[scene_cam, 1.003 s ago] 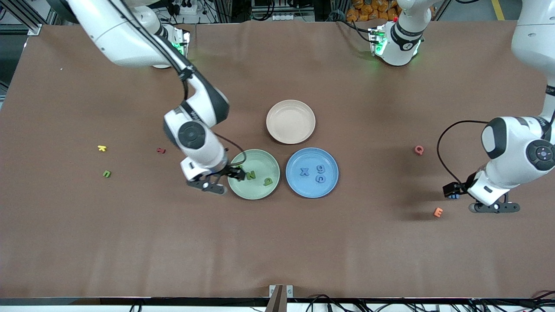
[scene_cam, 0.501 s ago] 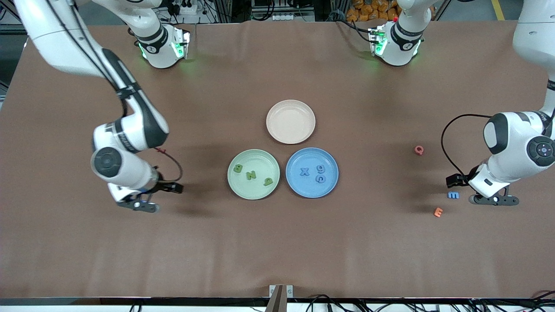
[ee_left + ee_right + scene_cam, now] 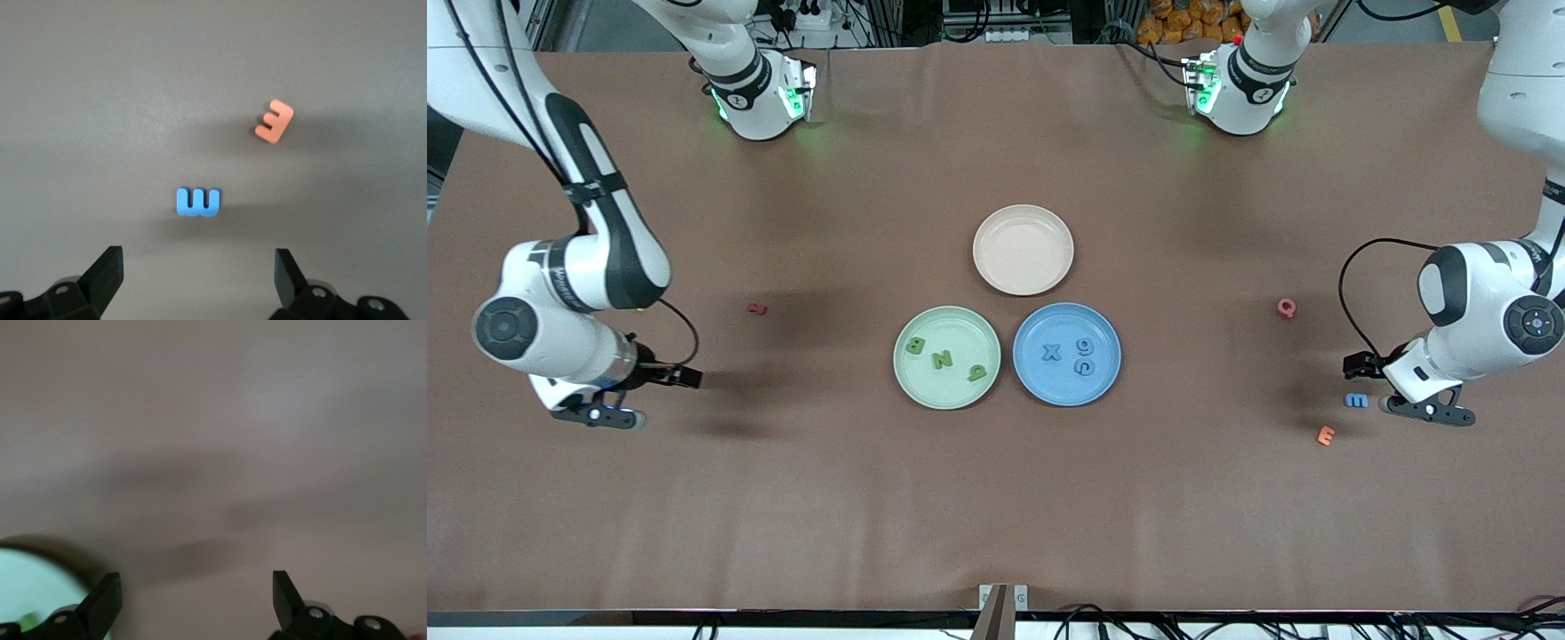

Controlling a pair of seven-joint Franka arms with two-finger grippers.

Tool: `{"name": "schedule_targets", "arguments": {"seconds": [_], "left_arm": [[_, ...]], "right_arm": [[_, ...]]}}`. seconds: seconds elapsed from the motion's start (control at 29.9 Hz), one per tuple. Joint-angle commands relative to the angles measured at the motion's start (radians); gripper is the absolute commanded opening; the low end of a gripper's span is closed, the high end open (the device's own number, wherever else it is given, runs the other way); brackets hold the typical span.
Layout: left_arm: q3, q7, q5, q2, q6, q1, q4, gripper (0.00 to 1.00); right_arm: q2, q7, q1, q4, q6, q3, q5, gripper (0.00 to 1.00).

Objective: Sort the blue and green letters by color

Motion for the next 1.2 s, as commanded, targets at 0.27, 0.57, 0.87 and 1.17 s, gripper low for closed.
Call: {"name": "schedule_targets", "arguments": {"seconds": [0.27,0.57,0.87,1.17], "left_arm": [[0.004,0.012,-0.061,0.093,0.007,-0.017,0.085,1.00],[0.004,-0.043,-0.070,0.136,0.007,-0.041,0.151,1.00],[0.005,-0.053,-0.070,0.162,0.012,-0.041,0.177,1.00],[0.005,-0.045,-0.059,0.164,0.021,-0.037,0.176,1.00]], "right_arm": [[-0.033,-0.194,-0.192,-0.052,0.054,-0.015,-0.012,1.00],[-0.036,-0.191,-0.184,-0.147,0.215,-0.047,-0.011,1.00],[-0.048,-0.178,-0.175,-0.238,0.306,-0.064,-0.001,1.00],[-0.064,-0.177,-0.181,-0.340,0.410,-0.067,0.000,1.00]]}}
